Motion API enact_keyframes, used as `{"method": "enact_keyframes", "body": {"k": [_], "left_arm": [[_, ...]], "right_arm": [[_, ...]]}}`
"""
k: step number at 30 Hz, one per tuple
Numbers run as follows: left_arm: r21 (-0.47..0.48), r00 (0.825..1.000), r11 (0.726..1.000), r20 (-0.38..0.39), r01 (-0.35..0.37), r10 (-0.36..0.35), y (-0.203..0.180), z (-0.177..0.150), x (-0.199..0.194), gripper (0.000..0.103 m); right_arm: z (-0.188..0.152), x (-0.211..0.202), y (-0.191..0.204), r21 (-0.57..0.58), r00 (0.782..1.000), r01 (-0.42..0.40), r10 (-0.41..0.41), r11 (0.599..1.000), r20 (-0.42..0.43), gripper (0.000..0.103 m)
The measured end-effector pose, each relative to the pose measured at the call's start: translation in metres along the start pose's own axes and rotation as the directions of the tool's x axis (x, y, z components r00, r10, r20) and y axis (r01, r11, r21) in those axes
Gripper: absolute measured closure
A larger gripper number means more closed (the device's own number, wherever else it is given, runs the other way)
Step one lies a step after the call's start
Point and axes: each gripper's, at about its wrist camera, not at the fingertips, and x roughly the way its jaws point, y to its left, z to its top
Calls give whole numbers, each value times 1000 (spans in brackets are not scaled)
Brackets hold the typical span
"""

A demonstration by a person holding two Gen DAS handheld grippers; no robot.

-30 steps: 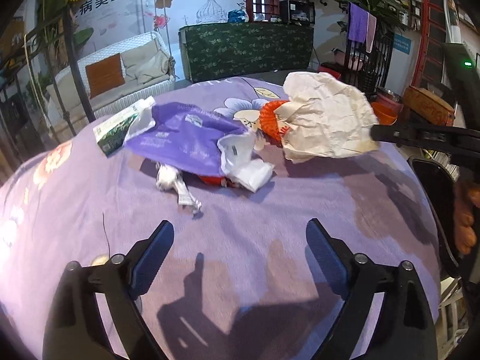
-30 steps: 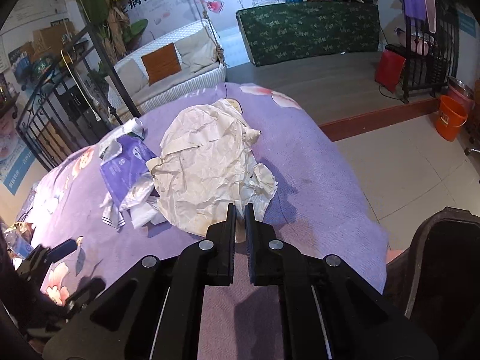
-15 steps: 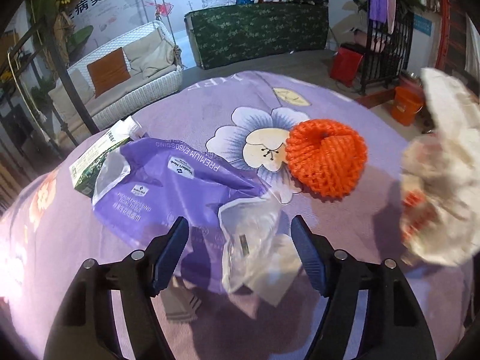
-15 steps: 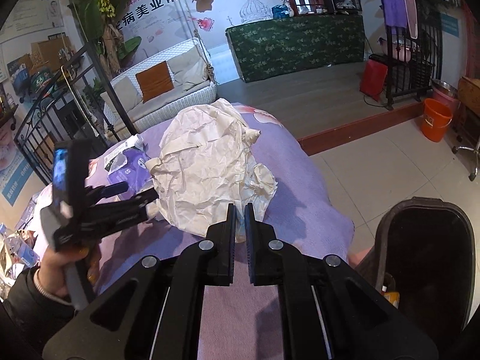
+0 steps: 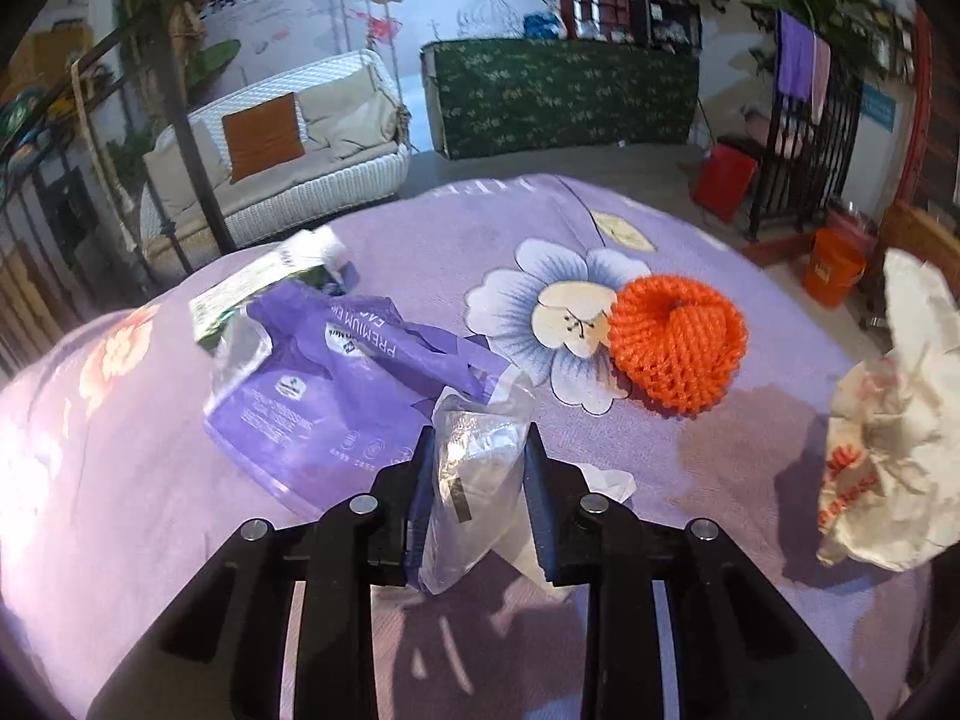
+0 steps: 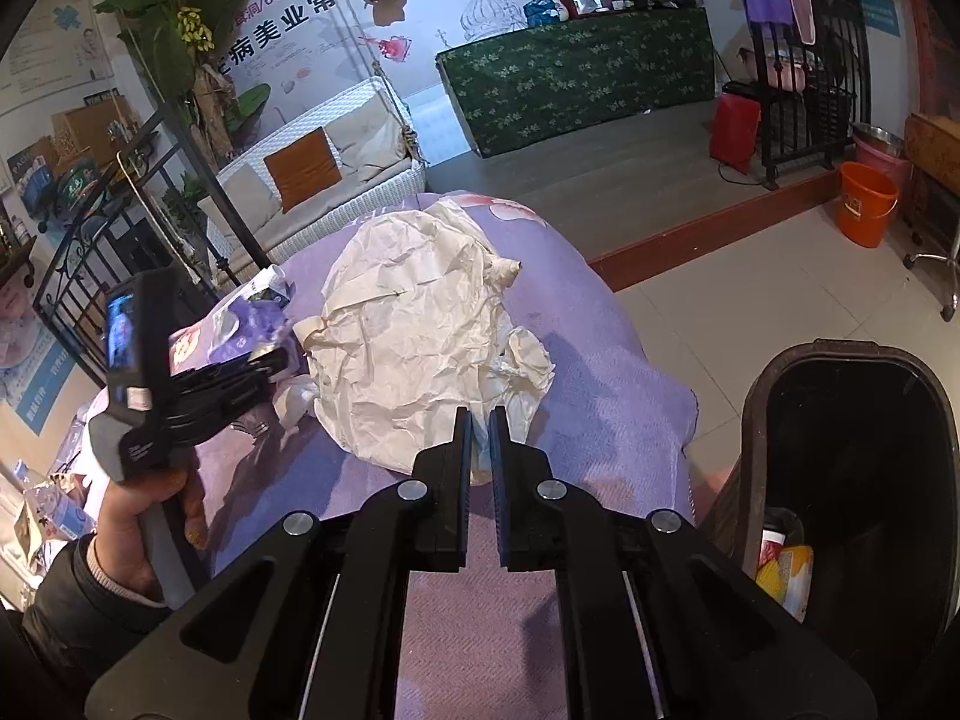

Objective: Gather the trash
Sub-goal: 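Grasp the purple bag with the left tool while the right tool lifts the beige paper, then carry the beige paper over the bin and open the right tool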

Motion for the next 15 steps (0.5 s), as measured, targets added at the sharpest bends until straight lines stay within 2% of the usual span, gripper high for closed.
{"method": "enact_keyframes", "body": {"k": [7, 15], "left_arm": [[-59, 989, 998, 149, 35, -26, 19, -13, -67, 79], [-61, 966, 990, 232, 127, -110, 6, -36, -125, 79]], "right_arm": [[-3, -10, 3, -5, 1000, -10, 11, 1000, 29, 96], [-16, -23, 0, 3, 999, -18, 18, 1000, 47, 96]]}}
